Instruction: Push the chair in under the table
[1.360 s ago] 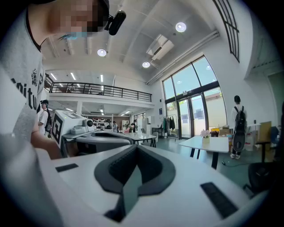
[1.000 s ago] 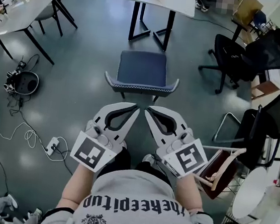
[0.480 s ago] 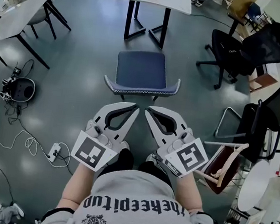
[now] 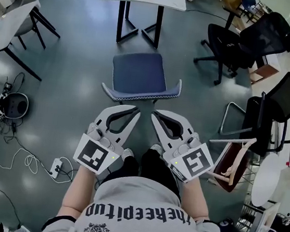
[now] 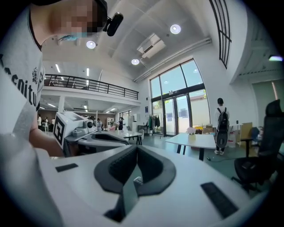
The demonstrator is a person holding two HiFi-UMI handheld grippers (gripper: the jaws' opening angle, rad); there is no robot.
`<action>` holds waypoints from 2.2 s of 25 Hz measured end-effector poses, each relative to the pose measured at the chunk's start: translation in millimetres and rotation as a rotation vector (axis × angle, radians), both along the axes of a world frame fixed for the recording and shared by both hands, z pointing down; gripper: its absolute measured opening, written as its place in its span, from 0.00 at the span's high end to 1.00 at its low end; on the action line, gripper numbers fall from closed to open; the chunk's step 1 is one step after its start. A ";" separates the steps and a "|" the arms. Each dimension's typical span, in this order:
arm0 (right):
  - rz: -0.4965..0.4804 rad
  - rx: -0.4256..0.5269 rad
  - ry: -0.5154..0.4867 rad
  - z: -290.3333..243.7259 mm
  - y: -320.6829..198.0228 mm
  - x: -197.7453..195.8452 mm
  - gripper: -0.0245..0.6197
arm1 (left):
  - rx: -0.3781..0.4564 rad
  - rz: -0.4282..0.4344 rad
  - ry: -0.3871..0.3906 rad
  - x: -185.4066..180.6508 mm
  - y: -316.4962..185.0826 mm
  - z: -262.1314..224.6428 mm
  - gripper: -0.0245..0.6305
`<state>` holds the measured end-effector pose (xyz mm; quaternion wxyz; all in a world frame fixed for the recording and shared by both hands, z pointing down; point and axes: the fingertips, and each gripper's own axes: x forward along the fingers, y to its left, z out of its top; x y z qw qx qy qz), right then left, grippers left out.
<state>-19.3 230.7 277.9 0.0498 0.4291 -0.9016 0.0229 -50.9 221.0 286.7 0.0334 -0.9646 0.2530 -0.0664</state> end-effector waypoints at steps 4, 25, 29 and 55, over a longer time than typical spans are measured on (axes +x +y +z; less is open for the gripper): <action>0.021 -0.009 0.020 4.2 -7.4 5.6 0.94 | 0.018 0.009 -0.027 2.1 -6.0 4.8 0.93; -0.156 -0.053 0.219 49.3 -75.7 17.7 0.84 | -0.012 -0.027 -0.185 17.3 -65.2 58.0 0.75; -0.198 -0.091 0.279 67.6 -85.6 24.9 0.81 | -0.020 -0.015 -0.268 23.5 -73.3 78.4 0.71; -0.339 -0.221 0.601 177.0 -94.0 50.5 0.70 | -0.069 0.072 -0.661 32.9 -85.8 183.5 0.66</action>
